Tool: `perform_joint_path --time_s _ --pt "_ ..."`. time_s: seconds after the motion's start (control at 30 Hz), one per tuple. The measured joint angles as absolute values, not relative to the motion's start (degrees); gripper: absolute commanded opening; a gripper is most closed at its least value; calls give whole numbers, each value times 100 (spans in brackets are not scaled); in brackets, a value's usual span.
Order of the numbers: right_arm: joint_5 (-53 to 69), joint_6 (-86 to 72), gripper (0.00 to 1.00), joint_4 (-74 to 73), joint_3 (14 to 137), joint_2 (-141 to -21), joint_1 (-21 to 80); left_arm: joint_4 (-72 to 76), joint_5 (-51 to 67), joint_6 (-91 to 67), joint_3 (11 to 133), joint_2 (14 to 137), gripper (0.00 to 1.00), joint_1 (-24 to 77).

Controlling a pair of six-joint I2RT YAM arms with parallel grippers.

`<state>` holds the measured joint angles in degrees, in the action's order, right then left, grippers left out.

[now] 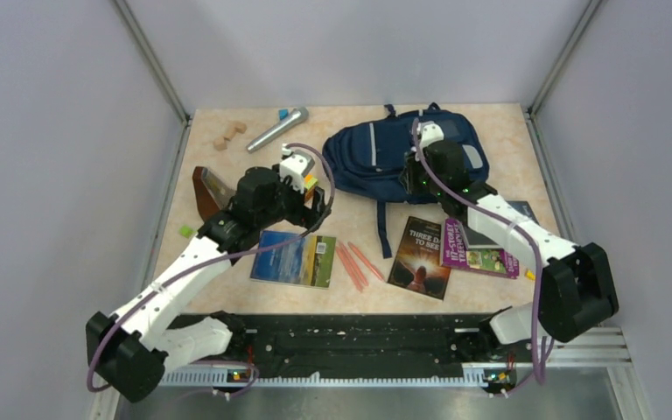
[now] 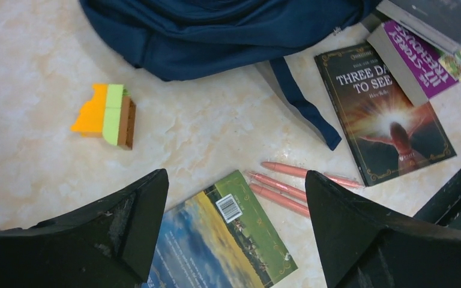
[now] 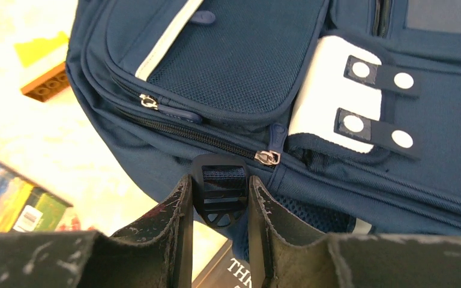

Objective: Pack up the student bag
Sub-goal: Pick up the student bag at the center of the board, then unzip the student bag at the center of the board.

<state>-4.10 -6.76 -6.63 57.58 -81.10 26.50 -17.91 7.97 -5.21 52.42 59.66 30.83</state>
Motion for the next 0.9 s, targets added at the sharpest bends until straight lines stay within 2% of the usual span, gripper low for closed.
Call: perform_joint_path --time_s 0.3,0.47,0.63,0.9 --pt "19 -727 0 -690 5686 -7491 2650 -624 1588 521 5260 6886 91 3297" --pt "163 -775 0 -668 5336 -7122 2650 -86 1686 1009 5752 7959 91 3306" --pt "327 -869 0 -716 4982 -6849 2650 -23 1920 1597 6517 8986 92 3304" --pt "287 -899 0 -849 4838 -6466 2650 -467 2781 2156 6965 9470 91 3304"
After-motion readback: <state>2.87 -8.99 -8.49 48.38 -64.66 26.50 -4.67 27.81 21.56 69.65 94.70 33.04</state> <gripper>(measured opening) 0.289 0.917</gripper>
